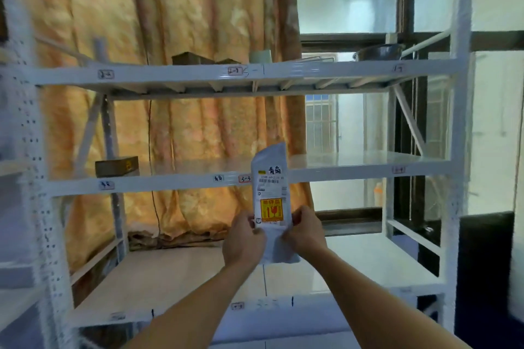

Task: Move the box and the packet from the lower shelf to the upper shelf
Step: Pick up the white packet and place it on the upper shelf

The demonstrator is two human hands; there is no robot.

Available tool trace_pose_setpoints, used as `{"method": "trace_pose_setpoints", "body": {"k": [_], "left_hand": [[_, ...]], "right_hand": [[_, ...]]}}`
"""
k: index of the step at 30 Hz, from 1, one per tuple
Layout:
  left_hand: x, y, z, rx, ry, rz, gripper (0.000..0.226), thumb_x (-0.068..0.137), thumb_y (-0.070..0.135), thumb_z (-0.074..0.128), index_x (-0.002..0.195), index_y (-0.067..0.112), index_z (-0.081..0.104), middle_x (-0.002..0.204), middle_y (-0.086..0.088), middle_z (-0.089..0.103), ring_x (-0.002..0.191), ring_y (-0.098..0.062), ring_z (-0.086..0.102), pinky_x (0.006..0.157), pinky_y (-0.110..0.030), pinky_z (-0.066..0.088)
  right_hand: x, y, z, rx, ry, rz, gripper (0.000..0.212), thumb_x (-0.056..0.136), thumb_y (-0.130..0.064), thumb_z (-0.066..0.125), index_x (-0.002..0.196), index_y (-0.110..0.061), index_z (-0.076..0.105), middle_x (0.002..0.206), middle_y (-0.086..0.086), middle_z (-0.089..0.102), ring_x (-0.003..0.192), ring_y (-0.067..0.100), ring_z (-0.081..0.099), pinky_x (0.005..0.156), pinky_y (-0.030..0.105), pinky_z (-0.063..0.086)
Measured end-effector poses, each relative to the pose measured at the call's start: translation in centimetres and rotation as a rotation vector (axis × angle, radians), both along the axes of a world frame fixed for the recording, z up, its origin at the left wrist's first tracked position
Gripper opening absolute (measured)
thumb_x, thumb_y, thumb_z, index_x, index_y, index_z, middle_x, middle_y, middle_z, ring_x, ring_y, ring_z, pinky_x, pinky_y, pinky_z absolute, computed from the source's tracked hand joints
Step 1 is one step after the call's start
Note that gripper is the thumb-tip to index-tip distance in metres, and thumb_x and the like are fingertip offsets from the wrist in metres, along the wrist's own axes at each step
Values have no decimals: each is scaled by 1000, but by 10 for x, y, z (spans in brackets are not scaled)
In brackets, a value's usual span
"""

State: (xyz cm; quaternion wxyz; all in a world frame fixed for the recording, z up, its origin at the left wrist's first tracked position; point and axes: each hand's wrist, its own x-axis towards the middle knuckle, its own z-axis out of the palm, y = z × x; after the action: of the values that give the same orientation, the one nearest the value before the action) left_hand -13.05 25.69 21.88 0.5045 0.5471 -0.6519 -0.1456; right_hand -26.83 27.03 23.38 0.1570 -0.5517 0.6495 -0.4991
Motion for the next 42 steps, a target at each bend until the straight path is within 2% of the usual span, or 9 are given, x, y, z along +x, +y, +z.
{"method": "trace_pose_setpoints", "body": {"k": [9,13,19,26,30,32,35,40,42], "left_hand": [[3,19,46,-145,23,33,18,87,22,62,101,26,53,104,8,63,86,-22,62,69,-37,51],[12,17,46,-162,14,36,18,88,20,62,103,25,53,106,7,63,87,-22,63,68,-35,47],[25,5,42,-171,-8,48,21,90,21,59,111,23,55,111,3,60,88,-23,63,66,-34,44],[36,-46,76,-320,6,60,41,97,20,50,137,20,44,122,-1,51,97,-23,59,68,-37,48],[47,-98,102,-394,113,13,39,93,22,59,129,20,45,122,-1,53,109,-22,52,82,-42,51],[53,-129,110,-403,91,-12,37,91,25,60,125,19,47,123,-1,52,114,-20,48,88,-41,49],[66,-183,107,-393,-3,-37,41,90,31,61,127,19,48,126,2,52,118,-17,45,96,-38,45],[94,-272,114,-395,-233,64,42,91,44,58,127,24,54,127,7,59,117,-18,50,97,-36,32],[101,-301,123,-373,-331,118,43,91,51,53,126,27,57,123,10,62,114,-17,51,94,-34,29]], "right_hand": [[0,18,47,-119,22,24,32,78,-12,80,93,-19,52,94,-1,62,88,17,59,60,23,42],[7,16,49,-127,49,16,42,75,-8,80,77,-27,43,91,-2,61,88,19,60,67,30,49],[22,10,45,-156,14,46,40,75,-13,82,76,-30,45,82,-9,58,85,19,62,77,39,56],[45,-38,98,-238,-38,121,20,87,-14,64,106,-21,59,109,1,67,94,22,65,86,43,57],[61,-90,124,-301,6,156,34,95,-17,56,129,-14,59,118,5,68,88,17,62,77,34,52],[68,-122,132,-322,20,156,38,96,-13,52,134,-12,56,121,7,67,86,18,60,73,30,46],[80,-176,136,-319,9,127,38,96,-9,50,134,-12,56,123,10,66,96,26,65,78,40,56],[99,-264,135,-277,140,81,24,97,-16,50,111,-8,68,111,12,71,91,26,64,72,31,48],[103,-291,136,-290,169,75,26,98,-17,49,102,-4,70,102,15,72,87,29,65,72,38,52]]}}
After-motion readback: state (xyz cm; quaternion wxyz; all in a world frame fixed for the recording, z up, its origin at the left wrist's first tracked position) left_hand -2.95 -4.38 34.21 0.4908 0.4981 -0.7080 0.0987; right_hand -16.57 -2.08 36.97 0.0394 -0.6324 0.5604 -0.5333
